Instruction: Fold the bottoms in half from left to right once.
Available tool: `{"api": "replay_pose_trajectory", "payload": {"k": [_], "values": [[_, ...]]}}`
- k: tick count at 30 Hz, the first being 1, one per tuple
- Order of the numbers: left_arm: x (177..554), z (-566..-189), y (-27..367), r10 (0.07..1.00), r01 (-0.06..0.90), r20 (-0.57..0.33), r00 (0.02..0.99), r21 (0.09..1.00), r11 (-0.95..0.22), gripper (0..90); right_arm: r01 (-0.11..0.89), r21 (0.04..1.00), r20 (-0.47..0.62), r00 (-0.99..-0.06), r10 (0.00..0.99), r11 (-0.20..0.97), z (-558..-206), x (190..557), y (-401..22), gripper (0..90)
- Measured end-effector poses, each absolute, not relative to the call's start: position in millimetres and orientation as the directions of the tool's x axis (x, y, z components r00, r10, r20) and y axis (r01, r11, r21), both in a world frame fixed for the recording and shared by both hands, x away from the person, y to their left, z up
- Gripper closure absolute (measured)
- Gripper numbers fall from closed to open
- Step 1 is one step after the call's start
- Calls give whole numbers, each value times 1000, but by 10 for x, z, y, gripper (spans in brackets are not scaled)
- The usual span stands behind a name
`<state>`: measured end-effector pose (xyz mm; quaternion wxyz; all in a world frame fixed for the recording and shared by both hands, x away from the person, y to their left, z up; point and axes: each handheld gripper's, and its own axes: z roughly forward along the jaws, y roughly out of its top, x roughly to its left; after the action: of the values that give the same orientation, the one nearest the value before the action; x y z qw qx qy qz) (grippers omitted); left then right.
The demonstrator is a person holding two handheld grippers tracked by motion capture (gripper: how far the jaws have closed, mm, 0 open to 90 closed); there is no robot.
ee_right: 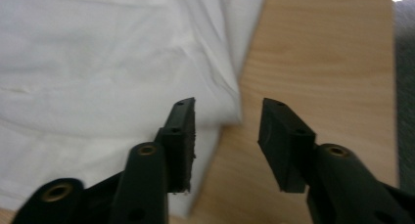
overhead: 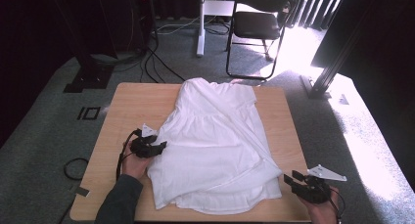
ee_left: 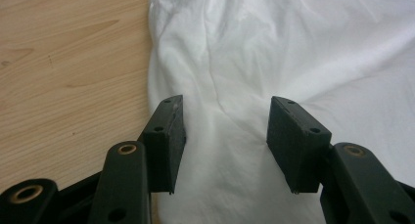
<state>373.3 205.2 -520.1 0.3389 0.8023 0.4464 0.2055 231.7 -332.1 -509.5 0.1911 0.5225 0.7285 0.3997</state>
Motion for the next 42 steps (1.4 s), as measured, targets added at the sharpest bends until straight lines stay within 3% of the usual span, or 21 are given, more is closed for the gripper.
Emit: {"api": "replay_pose_trajectory", "payload": {"k": [1, 3, 8, 10, 11, 12, 13, 14, 15, 22, 24, 25, 30, 34, 36, 37, 40, 41, 42], "values": [[3714, -5191, 2042, 852, 579, 22, 523, 725, -374, 486, 602, 785, 137, -401, 906, 148, -5079, 2436, -3168, 483], [3693, -5186, 2039, 852, 575, 21, 523, 730, -370, 483, 594, 785, 126, -432, 893, 177, -5093, 2574, -3008, 461], [3537, -5167, 2039, 842, 559, 21, 539, 739, -376, 480, 616, 767, 113, -406, 907, 180, -5195, 2895, -2777, 404], [3440, -5155, 2037, 842, 555, 33, 538, 739, -383, 470, 648, 739, 128, -404, 906, 184, -5278, 3039, -2707, 431], [3323, -5141, 2036, 838, 545, 29, 546, 747, -381, 470, 671, 712, 132, -417, 899, 206, -5331, 3088, -2659, 610], [3323, -5141, 2036, 838, 545, 29, 546, 747, -381, 470, 671, 712, 132, -417, 899, 206, -5331, 3088, -2659, 610], [3145, -5115, 2033, 821, 523, 58, 568, 745, -415, 469, 665, 711, 127, -442, 888, 229, -5336, 3028, -2633, 759], [3145, -5115, 2033, 821, 523, 58, 568, 745, -415, 469, 665, 711, 127, -442, 888, 229, -5336, 3028, -2633, 759], [2983, -5093, 2053, 813, 512, 55, 579, 752, -415, 469, 653, 717, 104, -445, 889, 244, -5311, 2944, -2654, 846], [2537, -5102, 2086, 764, 480, 74, 641, 739, -473, 464, 639, 740, 93, -406, 909, 210, -5219, 2670, -2912, 889], [2436, -5133, 2087, 750, 484, 41, 660, 739, -468, 462, 635, 745, 94, -401, 911, 203, -5209, 2621, -2970, 889], [2320, -5191, 2052, 726, 471, 74, 683, 715, -517, 433, 630, 752, 102, -402, 910, 193, -5209, 2596, -2995, 891], [2154, -5282, 2055, 719, 465, 76, 691, 715, -522, 379, 620, 760, 103, -414, 905, 197, -5215, 2616, -2949, 838], [2079, -5346, 2073, 719, 470, 81, 690, 705, -531, 312, 605, 769, 90, -425, 901, 209, -5188, 2627, -2860, 895], [2078, -5388, 2050, 711, 473, 79, 699, 694, -543, 312, 597, 775, 89, -431, 898, 210, -5164, 2628, -2845, 850], [2096, -5447, 2008, 705, 478, 99, 702, 668, -570, 316, 613, 762, 109, -438, 892, 208, -5178, 2670, -2841, 619], [2116, -5481, 1994, 697, 480, 77, 713, 670, -566, 402, 622, 759, 100, -402, 910, 192, -5212, 2740, -2822, 542], [2130, -5476, 1994, 687, 479, 58, 724, 675, -561, 469, 632, 754, 118, -399, 909, 180, -5248, 2828, -2796, 479], [2130, -5476, 1994, 687, 479, 58, 724, 675, -561, 555, 632, 754, 118, -399, 909, 180, -5248, 2828, -2796, 479]]}}
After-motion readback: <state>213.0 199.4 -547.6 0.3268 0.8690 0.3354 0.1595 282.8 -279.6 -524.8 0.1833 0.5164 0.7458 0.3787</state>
